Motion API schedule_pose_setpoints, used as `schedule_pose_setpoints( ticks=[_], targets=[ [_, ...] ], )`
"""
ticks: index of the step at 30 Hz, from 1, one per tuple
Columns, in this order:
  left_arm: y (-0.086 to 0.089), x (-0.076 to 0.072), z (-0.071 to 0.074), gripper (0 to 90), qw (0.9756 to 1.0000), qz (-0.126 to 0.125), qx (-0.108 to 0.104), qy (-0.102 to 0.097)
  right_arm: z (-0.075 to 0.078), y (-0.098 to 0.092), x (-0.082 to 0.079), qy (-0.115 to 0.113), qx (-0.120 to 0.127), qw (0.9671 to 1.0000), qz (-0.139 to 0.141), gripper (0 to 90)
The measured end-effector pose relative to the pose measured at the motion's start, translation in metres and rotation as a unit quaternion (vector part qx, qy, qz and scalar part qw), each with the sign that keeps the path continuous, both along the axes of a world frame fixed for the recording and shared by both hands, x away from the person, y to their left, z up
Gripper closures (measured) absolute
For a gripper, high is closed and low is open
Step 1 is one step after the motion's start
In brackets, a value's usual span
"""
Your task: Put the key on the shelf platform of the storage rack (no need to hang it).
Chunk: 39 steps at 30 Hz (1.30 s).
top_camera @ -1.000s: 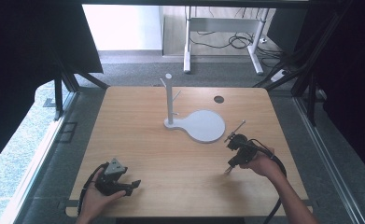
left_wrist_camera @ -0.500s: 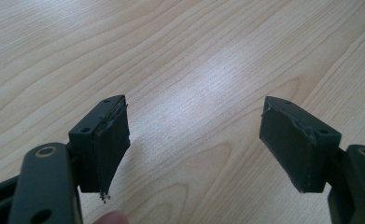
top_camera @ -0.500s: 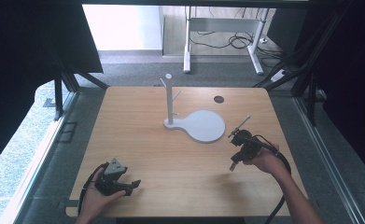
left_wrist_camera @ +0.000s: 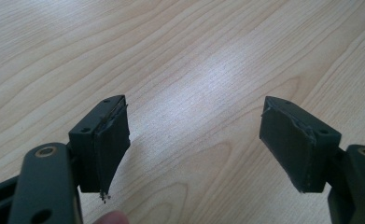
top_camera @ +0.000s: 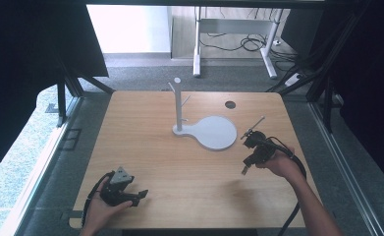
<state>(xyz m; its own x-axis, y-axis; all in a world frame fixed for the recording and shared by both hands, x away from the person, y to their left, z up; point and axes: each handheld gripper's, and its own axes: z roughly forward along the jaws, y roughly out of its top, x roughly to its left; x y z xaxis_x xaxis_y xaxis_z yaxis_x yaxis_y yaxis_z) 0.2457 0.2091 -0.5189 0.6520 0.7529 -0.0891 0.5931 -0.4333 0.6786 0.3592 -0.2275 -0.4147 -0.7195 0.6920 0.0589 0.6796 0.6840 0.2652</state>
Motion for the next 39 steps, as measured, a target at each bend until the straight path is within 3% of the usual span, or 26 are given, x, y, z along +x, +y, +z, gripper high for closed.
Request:
schedule_pose_setpoints(
  ticks=[39],
  targets=[
    [0.001, 0.000, 0.000, 24.6, 1.0000, 0.003, 0.000, 0.002, 0.021, 0.016, 0.027, -0.010, 0.005, 0.9999, -0.003, 90.0]
  ],
)
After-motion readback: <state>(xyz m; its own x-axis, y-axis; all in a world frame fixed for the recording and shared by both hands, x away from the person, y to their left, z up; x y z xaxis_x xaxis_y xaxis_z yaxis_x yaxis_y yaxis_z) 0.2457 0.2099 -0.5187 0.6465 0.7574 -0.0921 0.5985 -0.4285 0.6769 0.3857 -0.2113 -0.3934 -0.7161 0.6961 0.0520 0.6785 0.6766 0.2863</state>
